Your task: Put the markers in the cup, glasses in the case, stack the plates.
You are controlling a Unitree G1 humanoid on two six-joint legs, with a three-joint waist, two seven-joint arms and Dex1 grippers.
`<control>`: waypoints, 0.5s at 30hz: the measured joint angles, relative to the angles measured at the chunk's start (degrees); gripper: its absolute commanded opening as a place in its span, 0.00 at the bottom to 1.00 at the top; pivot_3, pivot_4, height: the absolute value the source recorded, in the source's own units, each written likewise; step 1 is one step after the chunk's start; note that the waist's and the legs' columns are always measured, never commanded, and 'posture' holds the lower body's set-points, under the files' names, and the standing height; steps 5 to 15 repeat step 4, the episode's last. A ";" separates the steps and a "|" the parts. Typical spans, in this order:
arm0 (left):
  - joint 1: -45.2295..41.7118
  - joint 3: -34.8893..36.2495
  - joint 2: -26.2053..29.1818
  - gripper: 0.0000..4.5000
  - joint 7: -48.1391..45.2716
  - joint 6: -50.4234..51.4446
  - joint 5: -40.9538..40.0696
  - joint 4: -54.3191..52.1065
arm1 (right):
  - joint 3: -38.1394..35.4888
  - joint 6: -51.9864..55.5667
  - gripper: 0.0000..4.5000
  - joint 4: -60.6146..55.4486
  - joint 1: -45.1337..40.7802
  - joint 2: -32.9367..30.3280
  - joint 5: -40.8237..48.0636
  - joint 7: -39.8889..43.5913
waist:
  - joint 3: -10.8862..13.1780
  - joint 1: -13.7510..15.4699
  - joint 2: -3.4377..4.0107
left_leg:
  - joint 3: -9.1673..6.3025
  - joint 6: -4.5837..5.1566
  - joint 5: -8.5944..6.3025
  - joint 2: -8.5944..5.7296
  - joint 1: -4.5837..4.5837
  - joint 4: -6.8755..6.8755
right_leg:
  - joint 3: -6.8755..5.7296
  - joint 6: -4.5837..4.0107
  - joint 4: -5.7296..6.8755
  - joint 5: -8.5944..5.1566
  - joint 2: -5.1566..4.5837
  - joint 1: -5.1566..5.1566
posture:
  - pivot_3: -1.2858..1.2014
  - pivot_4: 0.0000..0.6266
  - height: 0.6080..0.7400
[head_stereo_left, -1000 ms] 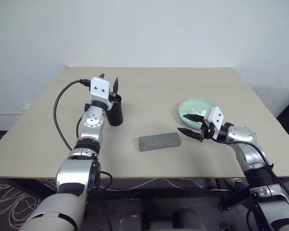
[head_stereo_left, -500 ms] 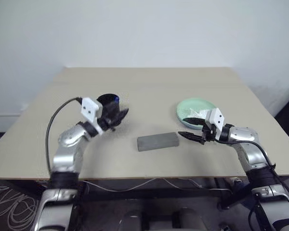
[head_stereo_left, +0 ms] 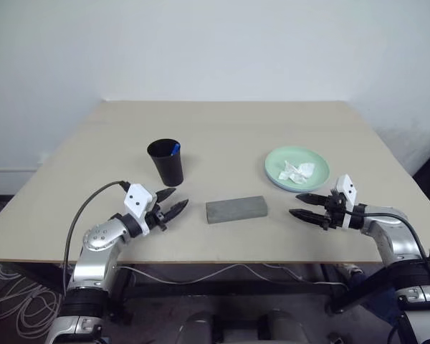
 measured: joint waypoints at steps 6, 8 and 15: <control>1.11 -0.03 -0.25 0.56 -0.03 -1.94 1.22 2.03 | -1.12 0.16 0.67 -0.72 0.52 -0.35 0.08 -0.79 | 0.00 0.16 0.00 | 0.02 0.00 0.00 0.00 -0.01 0.01 | 0.00 0.00 -0.05 -0.01 -0.05 0.02 | 0.52 0.00 1.00; 1.11 -0.03 -0.25 0.56 -0.03 -1.94 1.22 2.03 | -1.12 0.16 0.67 -0.72 0.52 -0.35 0.08 -0.79 | 0.00 0.16 0.00 | 0.02 0.00 0.00 0.00 -0.01 0.01 | 0.00 0.00 -0.05 -0.01 -0.05 0.02 | 0.52 0.00 1.00; 1.11 -0.03 -0.25 0.56 -0.03 -1.94 1.22 2.03 | -1.12 0.16 0.67 -0.72 0.52 -0.35 0.08 -0.79 | 0.00 0.16 0.00 | 0.02 0.00 0.00 0.00 -0.01 0.01 | 0.00 0.00 -0.05 -0.01 -0.05 0.02 | 0.52 0.00 1.00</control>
